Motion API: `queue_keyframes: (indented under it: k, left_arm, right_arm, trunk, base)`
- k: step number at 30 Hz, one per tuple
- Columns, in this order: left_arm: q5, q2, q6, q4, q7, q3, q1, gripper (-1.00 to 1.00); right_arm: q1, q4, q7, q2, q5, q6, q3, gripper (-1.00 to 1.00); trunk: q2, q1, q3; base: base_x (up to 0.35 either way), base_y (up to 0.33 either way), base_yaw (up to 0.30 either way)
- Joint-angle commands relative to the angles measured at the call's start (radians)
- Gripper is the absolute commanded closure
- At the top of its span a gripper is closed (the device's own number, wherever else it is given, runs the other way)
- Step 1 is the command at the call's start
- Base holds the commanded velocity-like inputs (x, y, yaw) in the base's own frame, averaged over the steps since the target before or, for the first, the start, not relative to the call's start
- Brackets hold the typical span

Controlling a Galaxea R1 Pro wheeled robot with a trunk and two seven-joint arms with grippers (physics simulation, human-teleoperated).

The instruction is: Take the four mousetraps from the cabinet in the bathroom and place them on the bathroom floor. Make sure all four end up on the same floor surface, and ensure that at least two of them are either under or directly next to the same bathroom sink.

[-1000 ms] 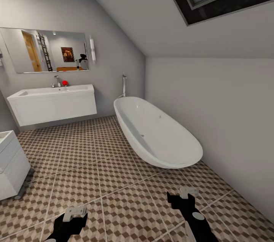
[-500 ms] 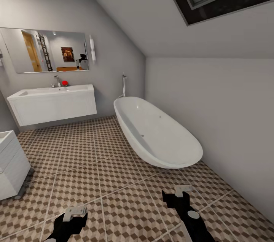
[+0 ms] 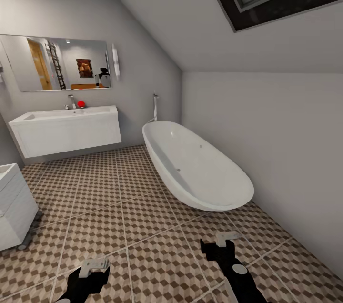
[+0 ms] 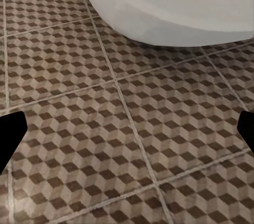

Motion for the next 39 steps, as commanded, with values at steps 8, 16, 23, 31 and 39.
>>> queue_keyframes:
  k: [8,16,23,31,39]
  left_arm:
    - [0.0,0.0,0.005,0.0,0.003,-0.002,0.0,-1.0]
    - [0.002,0.0,0.006,0.0,0.003,-0.002,0.0,-1.0]
    - [0.003,0.0,0.005,-0.001,0.003,-0.002,0.0,-1.0]
    - [0.0,0.0,0.004,-0.005,0.003,-0.003,0.0,-1.0]
    - [0.0,0.0,0.004,-0.007,0.001,-0.004,0.0,-1.0]
  right_arm:
    - [0.0,-0.001,-0.005,-0.002,0.0,0.006,0.012,-1.0]
    - [0.0,-0.001,-0.004,-0.003,0.0,0.007,0.013,-1.0]
    - [0.0,-0.001,-0.003,-0.004,0.0,0.005,0.014,-1.0]
    - [0.0,-0.001,-0.002,-0.004,0.0,0.005,0.013,-1.0]
    - [0.0,-0.001,-0.002,-0.005,0.0,0.008,0.013,-1.0]
  trunk:
    - [-0.001,0.0,0.001]
    - [-0.001,0.0,0.005]
    - [-0.001,0.0,0.005]
    - [-0.001,0.0,0.006]
    - [-0.001,0.0,0.009]
  base:
    - [0.0,0.0,-0.153]
    - [0.0,0.0,-0.26]
    - [0.0,0.0,-0.216]
    - [0.0,0.0,-0.067]
    - [0.0,0.0,-0.26]
